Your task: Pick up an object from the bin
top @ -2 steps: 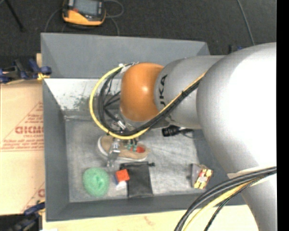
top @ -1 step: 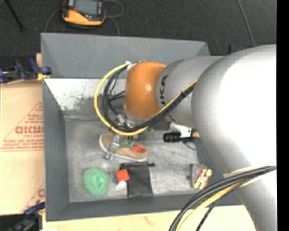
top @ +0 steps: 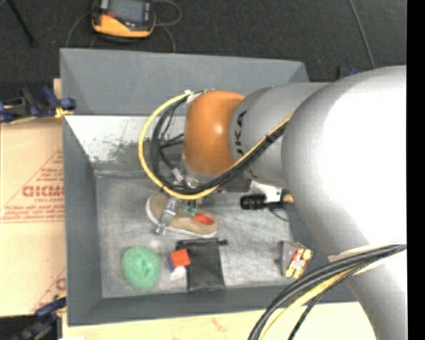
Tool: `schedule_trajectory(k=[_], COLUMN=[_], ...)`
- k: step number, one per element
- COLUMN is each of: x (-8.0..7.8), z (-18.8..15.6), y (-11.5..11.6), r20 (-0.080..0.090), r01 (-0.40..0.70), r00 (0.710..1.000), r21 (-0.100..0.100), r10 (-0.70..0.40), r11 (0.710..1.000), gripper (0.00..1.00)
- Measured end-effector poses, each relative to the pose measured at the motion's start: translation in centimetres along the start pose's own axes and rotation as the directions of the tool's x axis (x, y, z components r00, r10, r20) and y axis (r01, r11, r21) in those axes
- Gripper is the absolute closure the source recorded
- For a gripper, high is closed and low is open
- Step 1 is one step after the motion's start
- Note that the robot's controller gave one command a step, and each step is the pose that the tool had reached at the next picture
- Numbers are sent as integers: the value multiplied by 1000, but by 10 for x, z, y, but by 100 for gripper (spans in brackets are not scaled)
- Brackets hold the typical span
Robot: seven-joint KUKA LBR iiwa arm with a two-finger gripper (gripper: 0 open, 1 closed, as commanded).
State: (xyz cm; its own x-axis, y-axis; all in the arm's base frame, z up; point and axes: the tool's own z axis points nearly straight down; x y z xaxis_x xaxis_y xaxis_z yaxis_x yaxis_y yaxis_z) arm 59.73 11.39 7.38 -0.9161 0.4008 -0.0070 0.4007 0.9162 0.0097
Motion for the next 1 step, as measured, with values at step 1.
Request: schedule_trajectory(k=[1], x=[-1], z=[-39], y=[-2], r20=[-12], r01=[7], r00=[1000], r21=[12], r10=[-7], r11=[1000], gripper=[100])
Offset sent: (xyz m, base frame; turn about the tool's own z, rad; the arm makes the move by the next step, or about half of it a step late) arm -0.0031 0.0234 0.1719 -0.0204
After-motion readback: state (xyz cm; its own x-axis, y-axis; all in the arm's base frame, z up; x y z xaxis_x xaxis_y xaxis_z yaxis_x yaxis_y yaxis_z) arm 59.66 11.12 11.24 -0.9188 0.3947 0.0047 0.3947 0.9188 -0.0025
